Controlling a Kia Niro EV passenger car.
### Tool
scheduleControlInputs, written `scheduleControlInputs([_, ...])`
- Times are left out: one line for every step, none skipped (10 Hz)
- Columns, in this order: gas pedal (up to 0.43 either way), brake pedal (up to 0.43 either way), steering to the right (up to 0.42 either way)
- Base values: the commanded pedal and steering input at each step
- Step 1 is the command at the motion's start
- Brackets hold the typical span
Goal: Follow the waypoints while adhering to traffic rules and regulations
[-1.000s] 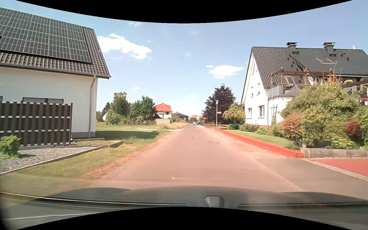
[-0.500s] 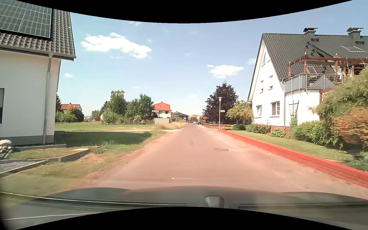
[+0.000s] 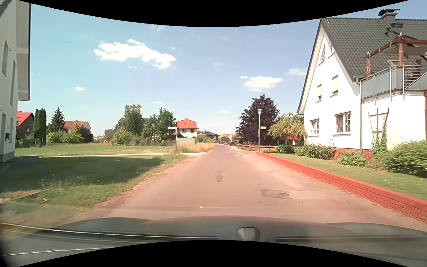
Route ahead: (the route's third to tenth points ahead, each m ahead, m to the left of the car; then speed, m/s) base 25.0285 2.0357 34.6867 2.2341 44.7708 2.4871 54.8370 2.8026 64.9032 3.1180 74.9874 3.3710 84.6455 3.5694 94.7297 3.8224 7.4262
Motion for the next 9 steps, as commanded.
scheduleControlInputs([0.118, 0.006, 0.003])
scheduleControlInputs([0.110, 0.006, 0.002])
scheduleControlInputs([0.059, 0.006, 0.002])
scheduleControlInputs([0.000, 0.006, 0.002])
scheduleControlInputs([0.000, 0.006, 0.002])
scheduleControlInputs([0.000, 0.006, 0.001])
scheduleControlInputs([0.000, 0.006, 0.000])
scheduleControlInputs([0.000, 0.006, 0.000])
scheduleControlInputs([0.000, 0.006, 0.000])
